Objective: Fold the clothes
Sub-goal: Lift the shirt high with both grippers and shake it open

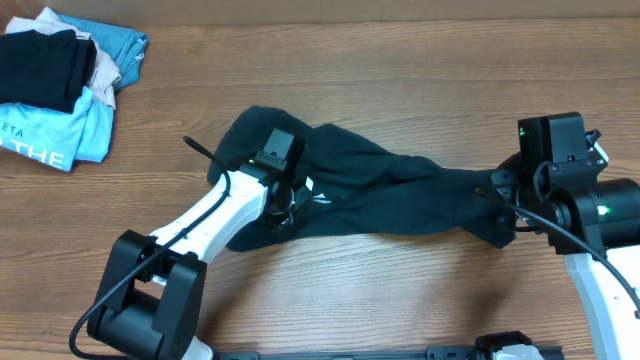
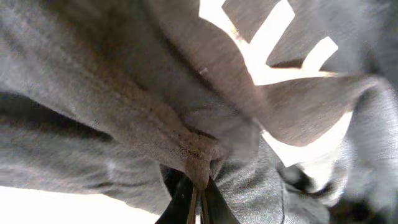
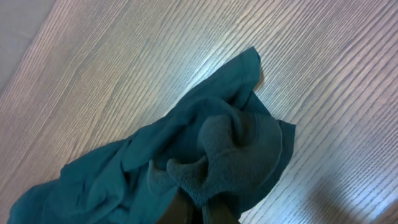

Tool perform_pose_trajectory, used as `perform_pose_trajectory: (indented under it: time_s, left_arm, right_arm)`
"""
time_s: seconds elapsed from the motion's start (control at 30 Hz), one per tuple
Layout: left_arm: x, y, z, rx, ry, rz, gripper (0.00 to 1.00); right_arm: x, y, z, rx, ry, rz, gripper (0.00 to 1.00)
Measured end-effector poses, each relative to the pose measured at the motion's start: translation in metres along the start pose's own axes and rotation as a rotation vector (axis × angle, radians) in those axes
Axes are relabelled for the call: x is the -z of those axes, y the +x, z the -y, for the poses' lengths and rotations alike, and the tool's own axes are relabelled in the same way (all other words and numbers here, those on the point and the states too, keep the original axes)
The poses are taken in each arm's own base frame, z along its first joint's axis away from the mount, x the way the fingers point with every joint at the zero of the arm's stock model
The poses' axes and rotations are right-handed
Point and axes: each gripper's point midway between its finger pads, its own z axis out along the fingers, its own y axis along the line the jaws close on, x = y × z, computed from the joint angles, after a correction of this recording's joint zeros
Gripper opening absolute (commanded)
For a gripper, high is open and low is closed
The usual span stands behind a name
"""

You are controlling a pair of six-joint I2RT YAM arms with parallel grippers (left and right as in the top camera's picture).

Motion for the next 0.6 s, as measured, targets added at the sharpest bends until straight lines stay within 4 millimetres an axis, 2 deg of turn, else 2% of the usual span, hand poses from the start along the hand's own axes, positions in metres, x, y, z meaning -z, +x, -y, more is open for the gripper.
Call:
perform_pose_trajectory:
  time_s: [0.1,0.17,0.2,0.27,0.33,0.37,0.43,0.5,0.57,0.6]
  left_arm:
    - [0.008,0.007,-0.009,-0.047,-0.036,-0.024,0.04]
    - [0.024,0.009,-0.009,-0.083,-0.032,-0.023,0.04]
    - [0.039,0.01,-0.007,-0.104,-0.018,-0.011,0.04]
    - [0.09,0.009,0.008,-0.163,0.074,0.049,0.04]
    - [0.128,0.01,0.016,-0.196,0.141,0.097,0.04]
    - [0.174,0.014,0.02,-0.232,0.224,0.159,0.04]
    - [0.221,0.018,0.018,-0.265,0.299,0.229,0.04]
    - [0.259,0.022,0.016,-0.288,0.363,0.296,0.04]
    - [0.31,0.028,0.008,-0.315,0.435,0.382,0.04]
    - [0.326,0.032,0.003,-0.325,0.453,0.405,0.04]
  right_arm:
    - [0.0,0.0,0.0,0.0,-0.001,0.0,0.04]
    - [0.0,0.0,0.0,0.0,0.0,0.001,0.04]
    - [0.0,0.0,0.0,0.003,0.0,0.0,0.04]
    - [0.002,-0.001,-0.001,0.011,-0.008,0.005,0.04]
    - [0.012,-0.006,-0.005,0.015,-0.039,0.021,0.04]
    - [0.021,-0.01,-0.008,0.016,-0.071,0.034,0.04]
    - [0.044,-0.017,-0.014,0.025,-0.143,0.066,0.04]
    - [0.066,-0.023,-0.018,0.048,-0.208,0.091,0.04]
    - [0.088,-0.026,-0.018,0.078,-0.252,0.107,0.04]
    - [0.096,-0.027,-0.017,0.09,-0.264,0.111,0.04]
